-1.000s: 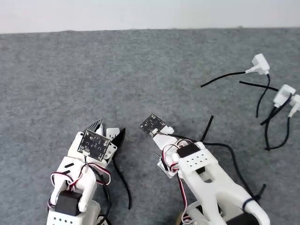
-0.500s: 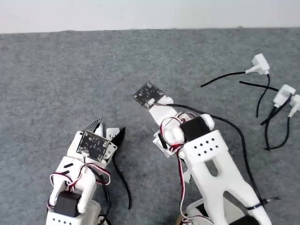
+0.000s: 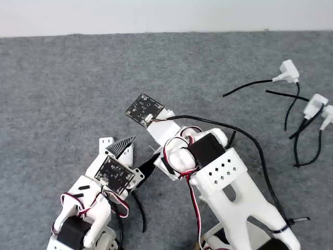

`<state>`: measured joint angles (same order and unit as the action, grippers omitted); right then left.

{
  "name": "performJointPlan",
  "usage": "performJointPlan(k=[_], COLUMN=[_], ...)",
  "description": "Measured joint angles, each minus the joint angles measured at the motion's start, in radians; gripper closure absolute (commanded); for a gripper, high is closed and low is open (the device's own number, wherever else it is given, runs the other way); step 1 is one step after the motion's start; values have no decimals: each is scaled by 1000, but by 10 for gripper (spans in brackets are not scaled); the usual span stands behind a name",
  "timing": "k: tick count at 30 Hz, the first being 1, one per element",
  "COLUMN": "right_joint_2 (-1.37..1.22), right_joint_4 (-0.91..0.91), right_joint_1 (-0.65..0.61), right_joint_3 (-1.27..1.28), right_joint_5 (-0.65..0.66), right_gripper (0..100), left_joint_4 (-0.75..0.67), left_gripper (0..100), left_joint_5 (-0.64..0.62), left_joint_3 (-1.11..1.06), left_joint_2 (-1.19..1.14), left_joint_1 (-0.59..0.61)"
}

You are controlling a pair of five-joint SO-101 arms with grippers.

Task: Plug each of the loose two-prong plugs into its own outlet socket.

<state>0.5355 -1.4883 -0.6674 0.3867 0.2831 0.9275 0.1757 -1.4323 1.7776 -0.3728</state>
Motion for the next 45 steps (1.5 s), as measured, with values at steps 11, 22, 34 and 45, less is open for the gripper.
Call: performJointPlan(k=[11, 22, 34, 45], right_joint_2=[2, 6, 6, 6], right_joint_4=[-132, -173, -170, -127], right_joint_1=[2, -98, -104, -104], right_joint_3=[-115, -147, -147, -147], right_joint_5=[-2, -3, -3, -3], right_gripper=[990, 990, 990, 990], left_joint_4=[-29, -34, -34, -34], left_gripper=[754, 754, 754, 756], left_joint_5=[-2, 0, 0, 21], left_joint_3=[-51, -77, -87, -112], left_joint_2=[11, 3, 0, -3], left_joint_1=[37, 41, 41, -41])
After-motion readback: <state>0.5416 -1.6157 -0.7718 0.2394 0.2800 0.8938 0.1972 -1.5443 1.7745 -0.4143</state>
